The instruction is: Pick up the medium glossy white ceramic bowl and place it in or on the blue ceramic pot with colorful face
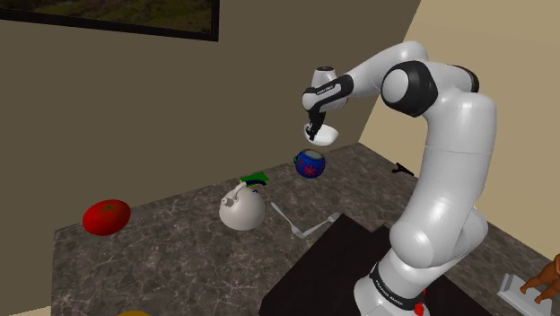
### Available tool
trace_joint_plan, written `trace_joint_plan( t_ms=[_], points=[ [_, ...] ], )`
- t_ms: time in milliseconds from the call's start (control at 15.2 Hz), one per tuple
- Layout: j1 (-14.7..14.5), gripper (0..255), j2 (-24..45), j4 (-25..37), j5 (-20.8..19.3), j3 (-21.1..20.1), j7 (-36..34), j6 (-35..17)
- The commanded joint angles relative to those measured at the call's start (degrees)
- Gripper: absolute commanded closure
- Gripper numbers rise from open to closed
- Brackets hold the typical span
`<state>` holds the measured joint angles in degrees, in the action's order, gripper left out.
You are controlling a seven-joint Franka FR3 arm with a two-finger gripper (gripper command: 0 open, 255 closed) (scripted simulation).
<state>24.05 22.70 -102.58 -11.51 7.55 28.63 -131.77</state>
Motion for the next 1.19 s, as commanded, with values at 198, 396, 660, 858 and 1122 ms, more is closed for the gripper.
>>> trace_joint_plan(
  t_ms=[198, 396, 660, 858, 1122],
  points=[
    [0.07, 255, 1.97, -1.20, -0.23, 0.07, -0.60, -3.18],
    [0.10, 255, 3.28, -1.70, -0.36, 0.12, -0.98, -4.97],
    [0.12, 255, 5.14, -2.19, -0.53, 0.18, -1.50, -7.28],
    [0.14, 255, 6.62, -2.43, -0.65, 0.23, -1.88, -8.97],
    [0.14, 255, 6.74, -2.44, -0.66, 0.24, -1.91, -9.10]
  ],
)
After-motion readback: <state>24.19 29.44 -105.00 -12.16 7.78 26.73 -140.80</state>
